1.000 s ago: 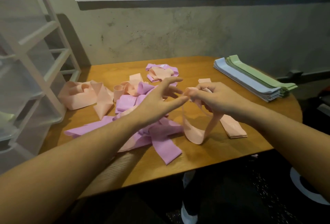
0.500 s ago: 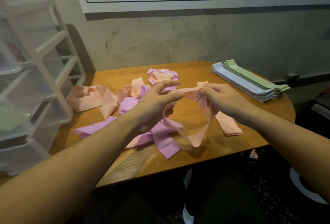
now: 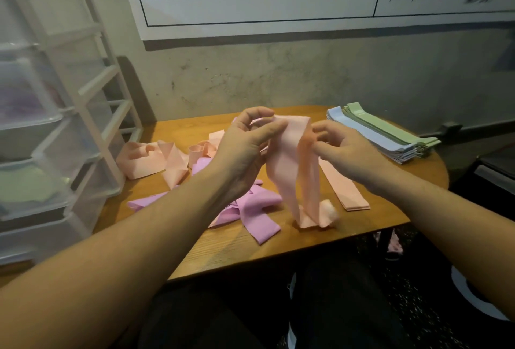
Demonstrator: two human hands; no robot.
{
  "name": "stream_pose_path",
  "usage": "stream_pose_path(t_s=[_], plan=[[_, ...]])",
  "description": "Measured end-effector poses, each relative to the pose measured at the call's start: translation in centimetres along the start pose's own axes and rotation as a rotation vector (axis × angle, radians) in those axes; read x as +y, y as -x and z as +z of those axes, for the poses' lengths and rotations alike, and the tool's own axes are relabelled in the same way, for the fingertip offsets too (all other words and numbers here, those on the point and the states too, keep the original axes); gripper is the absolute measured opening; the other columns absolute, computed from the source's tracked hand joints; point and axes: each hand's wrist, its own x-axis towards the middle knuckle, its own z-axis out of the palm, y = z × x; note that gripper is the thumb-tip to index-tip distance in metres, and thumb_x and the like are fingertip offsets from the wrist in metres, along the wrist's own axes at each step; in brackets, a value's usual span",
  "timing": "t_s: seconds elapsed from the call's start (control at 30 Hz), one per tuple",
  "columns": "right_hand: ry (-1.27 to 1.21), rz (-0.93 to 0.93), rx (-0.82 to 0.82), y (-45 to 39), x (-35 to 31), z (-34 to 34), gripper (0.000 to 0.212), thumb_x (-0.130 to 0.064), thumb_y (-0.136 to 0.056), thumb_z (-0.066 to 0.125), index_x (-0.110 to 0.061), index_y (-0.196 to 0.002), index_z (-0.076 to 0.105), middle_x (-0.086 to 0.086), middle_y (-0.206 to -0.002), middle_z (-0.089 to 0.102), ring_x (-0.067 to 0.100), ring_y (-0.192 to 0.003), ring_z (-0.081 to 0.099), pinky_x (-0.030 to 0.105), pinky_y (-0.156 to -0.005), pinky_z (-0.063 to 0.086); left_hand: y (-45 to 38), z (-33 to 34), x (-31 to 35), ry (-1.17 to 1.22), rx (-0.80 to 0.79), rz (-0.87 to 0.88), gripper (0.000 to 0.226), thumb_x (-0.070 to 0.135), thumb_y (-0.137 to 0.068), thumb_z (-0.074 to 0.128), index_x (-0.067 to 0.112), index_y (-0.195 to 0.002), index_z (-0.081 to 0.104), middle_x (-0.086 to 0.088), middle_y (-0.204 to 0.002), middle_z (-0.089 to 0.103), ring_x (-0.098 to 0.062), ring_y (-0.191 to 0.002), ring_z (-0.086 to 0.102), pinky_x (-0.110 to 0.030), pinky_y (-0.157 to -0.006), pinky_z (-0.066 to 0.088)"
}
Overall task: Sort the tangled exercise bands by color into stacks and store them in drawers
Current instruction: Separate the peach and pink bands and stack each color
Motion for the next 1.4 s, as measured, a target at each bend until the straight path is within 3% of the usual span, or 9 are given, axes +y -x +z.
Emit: stream_pose_path(t_s=[0.17,0.27,0.43,0.57,0.8,0.97,1.1,1.23,1.4], plan=[[-0.177,-0.053,0.077,1.2,-1.5,-0.5,0.016,-0.016,-0.097,0.063,-0.010,-0.111,0.067,0.018,-0.099,0.070,0.022,-0.084,0.070,0.026,-0.072,0.057,0.9,1.4,0.4,-0.055,-0.007,0.061,0.026,-0.003,-0.087,0.070,0.019,-0.095,0.059,0.003,-0.079,0.065,-0.009,-0.073,0.063,-0.020,-0.057,0.047],[-0.272,-0.037,0.099,1.8,-2.5,-1.1,0.018,-0.015,-0.099,0.060,-0.006,-0.113,0.067,0.015,-0.094,0.072,0.017,-0.078,0.070,0.026,-0.067,0.056,1.2,2.0,0.7,-0.105,-0.016,0.070,0.028,-0.002,-0.086,0.072,0.019,-0.099,0.059,-0.001,-0.082,0.068,-0.013,-0.080,0.067,-0.021,-0.055,0.049],[-0.314,-0.044,0.103,2.5,-3.4,-2.3,0.014,-0.014,-0.097,0.063,-0.011,-0.110,0.067,0.004,-0.087,0.073,0.018,-0.075,0.070,0.030,-0.066,0.057,1.3,2.6,0.7,-0.169,0.007,0.071,0.033,0.000,-0.086,0.073,0.020,-0.109,0.060,-0.001,-0.085,0.072,-0.018,-0.091,0.069,-0.036,-0.083,0.052],[-0.316,-0.028,0.104,2.9,-3.9,-3.0,0.014,-0.018,-0.096,0.064,-0.012,-0.108,0.070,0.002,-0.085,0.072,0.013,-0.074,0.068,0.029,-0.065,0.054,1.8,3.0,0.9,-0.255,-0.111,-0.033,0.035,0.012,-0.091,0.071,0.016,-0.125,0.063,-0.007,-0.101,0.074,-0.017,-0.097,0.070,-0.029,-0.076,0.057],[-0.557,0.142,-0.001,2.6,-3.7,-4.0,0.018,-0.025,-0.098,0.061,-0.018,-0.114,0.066,0.007,-0.099,0.069,0.023,-0.091,0.061,0.037,-0.076,0.046,2.1,3.2,0.0,-0.512,-0.186,0.060,0.009,0.030,-0.095,0.067,0.022,-0.099,0.069,0.005,-0.101,0.070,-0.010,-0.095,0.063,-0.040,-0.089,0.052],[-0.567,0.164,0.028,2.2,-3.0,-4.2,0.031,-0.024,-0.097,0.063,-0.009,-0.125,0.064,0.012,-0.104,0.063,0.029,-0.096,0.052,0.043,-0.085,0.039,2.6,4.3,-0.1,-0.428,-0.263,-0.018,0.041,0.037,-0.088,0.066,0.015,-0.122,0.059,-0.005,-0.110,0.072,-0.018,-0.099,0.069,-0.044,-0.091,0.054],[-0.624,0.158,0.016,1.7,-2.8,-4.5,0.024,-0.026,-0.096,0.065,-0.014,-0.117,0.069,0.010,-0.094,0.060,0.023,-0.080,0.048,0.028,-0.058,0.046,2.6,4.8,-0.4,-0.388,-0.308,-0.043,0.050,0.024,-0.087,0.067,0.020,-0.134,0.049,-0.012,-0.122,0.070,-0.027,-0.114,0.068,-0.043,-0.096,0.055],[-0.649,0.173,0.002,1.0,-2.0,-4.5,0.039,-0.028,-0.095,0.066,-0.007,-0.128,0.061,0.011,-0.086,0.046,0.019,-0.065,0.039,0.029,-0.050,0.032,2.7,5.4,-0.5,-0.327,-0.360,-0.024,0.050,0.004,-0.089,0.054,0.011,-0.138,0.046,-0.023,-0.105,0.072,-0.032,-0.101,0.070,-0.036,-0.086,0.054],[-0.735,0.195,0.023,0.8,-1.0,-3.7,0.030,-0.024,-0.096,0.065,-0.011,-0.124,0.062,0.000,-0.064,0.034,0.013,-0.056,0.028,0.026,-0.047,0.025,3.4,6.4,-0.3,-0.184,-0.357,-0.044,0.032,-0.003,-0.099,0.037,0.014,-0.115,0.059,-0.008,-0.079,0.072,-0.030,-0.075,0.068,-0.038,-0.076,0.061]])
